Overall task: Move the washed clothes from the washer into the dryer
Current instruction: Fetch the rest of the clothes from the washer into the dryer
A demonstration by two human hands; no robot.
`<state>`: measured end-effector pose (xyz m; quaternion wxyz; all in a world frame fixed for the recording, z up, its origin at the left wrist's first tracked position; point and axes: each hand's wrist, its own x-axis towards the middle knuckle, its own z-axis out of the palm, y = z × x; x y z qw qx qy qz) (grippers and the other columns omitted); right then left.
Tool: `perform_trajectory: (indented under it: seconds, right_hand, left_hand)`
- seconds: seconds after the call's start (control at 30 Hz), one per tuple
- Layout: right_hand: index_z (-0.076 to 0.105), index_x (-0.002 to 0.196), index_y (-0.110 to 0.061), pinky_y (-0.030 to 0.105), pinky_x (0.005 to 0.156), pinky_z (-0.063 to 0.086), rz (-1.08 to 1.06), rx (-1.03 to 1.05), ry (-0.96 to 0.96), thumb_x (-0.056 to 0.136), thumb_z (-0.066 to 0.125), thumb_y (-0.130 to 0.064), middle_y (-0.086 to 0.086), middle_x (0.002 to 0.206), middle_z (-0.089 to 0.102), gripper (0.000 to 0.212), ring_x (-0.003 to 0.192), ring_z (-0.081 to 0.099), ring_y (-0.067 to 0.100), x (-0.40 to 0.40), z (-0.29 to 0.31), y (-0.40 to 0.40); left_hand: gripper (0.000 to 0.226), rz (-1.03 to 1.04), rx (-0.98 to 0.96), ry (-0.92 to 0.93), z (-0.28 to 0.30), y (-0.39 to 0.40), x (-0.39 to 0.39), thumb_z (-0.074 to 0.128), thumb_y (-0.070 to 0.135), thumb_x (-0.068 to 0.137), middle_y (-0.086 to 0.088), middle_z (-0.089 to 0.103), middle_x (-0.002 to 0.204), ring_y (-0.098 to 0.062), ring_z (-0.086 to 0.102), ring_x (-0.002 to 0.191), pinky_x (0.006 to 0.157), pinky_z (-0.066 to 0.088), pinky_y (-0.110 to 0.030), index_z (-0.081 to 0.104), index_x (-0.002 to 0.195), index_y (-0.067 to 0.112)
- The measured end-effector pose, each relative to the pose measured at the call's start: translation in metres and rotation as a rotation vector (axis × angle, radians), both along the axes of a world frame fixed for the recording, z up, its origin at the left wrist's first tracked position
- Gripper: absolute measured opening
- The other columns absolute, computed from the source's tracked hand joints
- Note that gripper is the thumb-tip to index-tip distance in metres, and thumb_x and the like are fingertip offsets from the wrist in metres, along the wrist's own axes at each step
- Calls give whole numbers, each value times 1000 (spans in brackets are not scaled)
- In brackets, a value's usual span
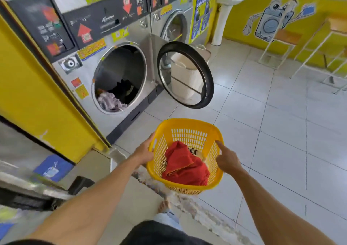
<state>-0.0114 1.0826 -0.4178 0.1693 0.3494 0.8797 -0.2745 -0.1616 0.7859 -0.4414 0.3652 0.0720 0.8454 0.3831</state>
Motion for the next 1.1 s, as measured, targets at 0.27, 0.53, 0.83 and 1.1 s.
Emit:
perform_trajectory:
  seconds: [0.27, 0.53, 0.83, 1.1]
  right_hand:
    - [24, 153, -47, 38, 78, 55, 119, -10, -18, 85, 45, -14, 16, 125, 65, 79, 101, 65, 34, -152, -16, 55]
    - [26, 155, -40, 38, 75, 56, 457, -97, -42, 84, 47, -10, 15, 110, 65, 80, 85, 64, 29, -341, -78, 82]
    - [32, 151, -44, 35, 69, 55, 829, -102, -77, 89, 51, -13, 19, 116, 66, 73, 77, 63, 28, -517, -137, 92]
    - [33, 152, -42, 31, 65, 50, 1284, -134, -244, 88, 50, -10, 12, 94, 66, 73, 67, 62, 21, -561, -163, -43]
  left_hand:
    - [106, 72, -32, 10, -15, 34, -122, 53, -1, 78, -1, 33, 159, -29, 53, 130, 93, 55, -51, 3, 141, 68]
    - [104, 389, -120, -26, -73, 39, -210, 53, 0, 77, -1, 37, 157, -19, 61, 106, 62, 55, -23, 6, 147, 60]
    - [102, 779, -4, 7, -109, 71, -252, 64, 5, 79, 8, 40, 150, -28, 58, 124, 85, 57, -35, 9, 153, 50]
    - [114, 1258, 155, -49, -141, 13, -166, 61, -10, 64, -6, 28, 160, -27, 51, 131, 82, 54, -41, 13, 150, 46]
